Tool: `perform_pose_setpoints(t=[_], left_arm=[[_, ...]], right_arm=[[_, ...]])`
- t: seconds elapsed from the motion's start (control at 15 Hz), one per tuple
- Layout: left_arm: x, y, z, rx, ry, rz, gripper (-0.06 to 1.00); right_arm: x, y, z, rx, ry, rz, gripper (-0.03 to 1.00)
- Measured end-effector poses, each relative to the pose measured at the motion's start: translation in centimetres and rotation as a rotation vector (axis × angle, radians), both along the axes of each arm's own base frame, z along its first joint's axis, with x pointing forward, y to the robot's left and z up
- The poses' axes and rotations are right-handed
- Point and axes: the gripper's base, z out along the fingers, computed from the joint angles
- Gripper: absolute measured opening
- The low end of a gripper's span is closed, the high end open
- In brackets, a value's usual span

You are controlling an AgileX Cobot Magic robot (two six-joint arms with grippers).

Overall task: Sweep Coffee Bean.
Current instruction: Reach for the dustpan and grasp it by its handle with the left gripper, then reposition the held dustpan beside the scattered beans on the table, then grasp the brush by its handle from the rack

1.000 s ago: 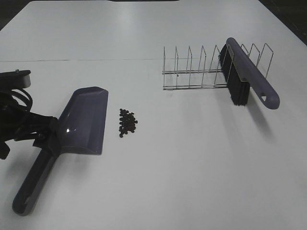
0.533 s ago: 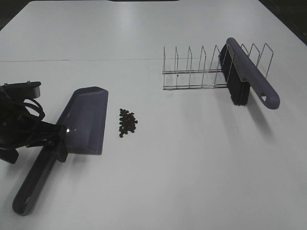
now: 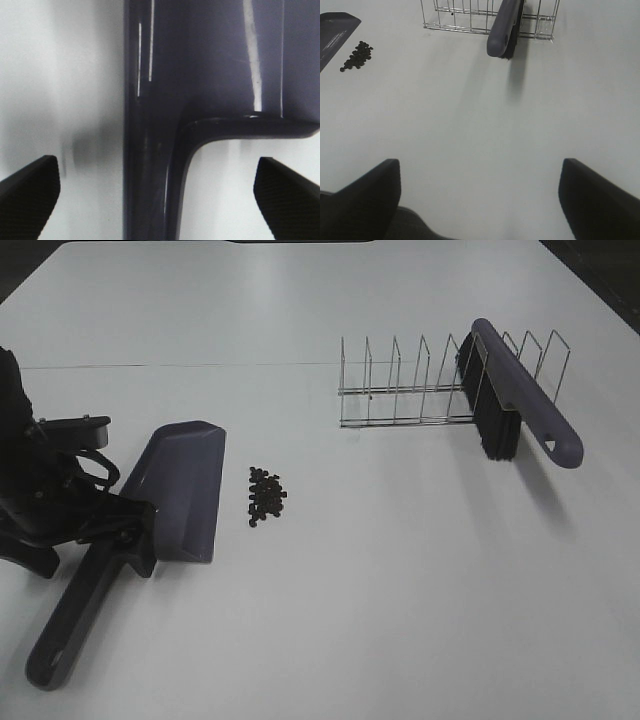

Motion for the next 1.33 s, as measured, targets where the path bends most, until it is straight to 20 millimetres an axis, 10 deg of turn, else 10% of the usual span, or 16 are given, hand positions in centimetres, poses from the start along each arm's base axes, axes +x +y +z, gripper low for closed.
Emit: perform_pose_setpoints(t=[0.47, 0.87, 1.33], left_arm=[[0.1, 0.0, -1.2, 0.022, 0.043, -0.049, 0.85], [0.1, 0.0, -1.4, 0.022, 0.051, -0.049, 0.36], [-0.1, 0.3, -1.1, 0.056, 0.07, -0.08, 0.33]], right_arm=[[0.0, 0.0, 0.0, 0.0, 0.0, -0.001, 0.76], [0.0, 0.0, 0.0, 0.0, 0.0, -0.001, 0.76], [0.0, 0.0, 0.0, 0.023, 0.004, -0.017, 0.76]])
